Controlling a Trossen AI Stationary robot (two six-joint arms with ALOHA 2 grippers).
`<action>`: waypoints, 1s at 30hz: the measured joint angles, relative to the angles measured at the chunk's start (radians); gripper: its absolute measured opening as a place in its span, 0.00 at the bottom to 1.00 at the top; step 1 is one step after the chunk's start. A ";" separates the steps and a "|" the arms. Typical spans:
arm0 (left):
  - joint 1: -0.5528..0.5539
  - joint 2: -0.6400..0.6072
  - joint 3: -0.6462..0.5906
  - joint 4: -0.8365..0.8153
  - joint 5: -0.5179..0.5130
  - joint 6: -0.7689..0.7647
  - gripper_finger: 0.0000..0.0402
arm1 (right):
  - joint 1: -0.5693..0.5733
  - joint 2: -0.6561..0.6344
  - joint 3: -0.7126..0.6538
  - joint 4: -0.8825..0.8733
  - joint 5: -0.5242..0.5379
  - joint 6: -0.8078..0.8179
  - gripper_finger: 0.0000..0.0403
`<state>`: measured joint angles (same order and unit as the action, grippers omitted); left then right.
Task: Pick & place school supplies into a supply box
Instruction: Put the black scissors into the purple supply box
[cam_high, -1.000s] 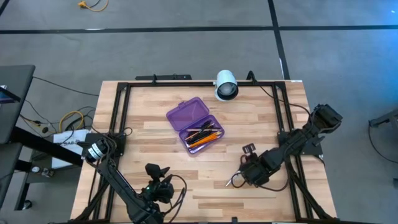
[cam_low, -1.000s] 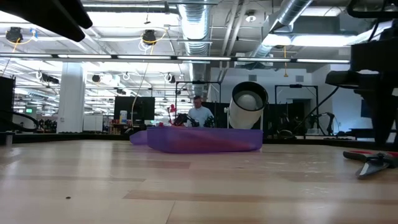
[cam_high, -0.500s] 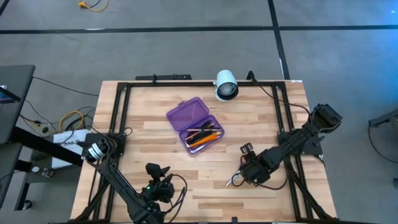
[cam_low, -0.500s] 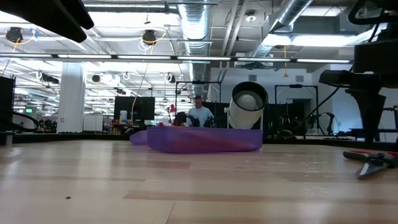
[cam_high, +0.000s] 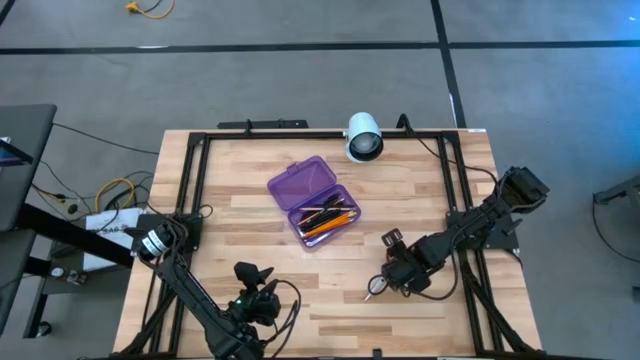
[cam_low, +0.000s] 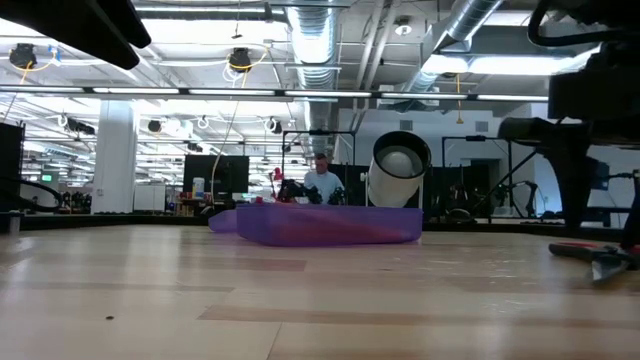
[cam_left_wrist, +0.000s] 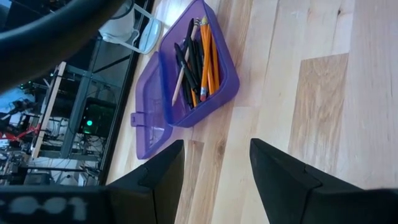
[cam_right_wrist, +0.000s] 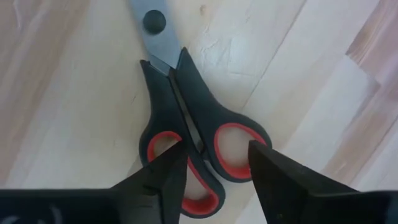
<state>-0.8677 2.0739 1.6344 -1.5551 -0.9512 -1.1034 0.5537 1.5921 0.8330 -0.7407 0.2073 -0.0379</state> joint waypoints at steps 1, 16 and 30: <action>0.000 0.000 0.000 0.000 0.000 0.000 0.44 | 0.000 0.000 0.000 -0.005 0.000 -0.004 0.40; 0.000 0.000 0.000 -0.007 -0.018 0.000 0.44 | 0.030 0.000 0.000 -0.060 -0.005 0.010 0.40; 0.011 0.000 0.000 -0.007 -0.031 0.000 0.44 | 0.061 -0.001 0.064 -0.124 0.001 0.100 0.39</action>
<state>-0.8570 2.0742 1.6344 -1.5620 -0.9825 -1.1030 0.6151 1.5909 0.8967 -0.8647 0.2081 0.0622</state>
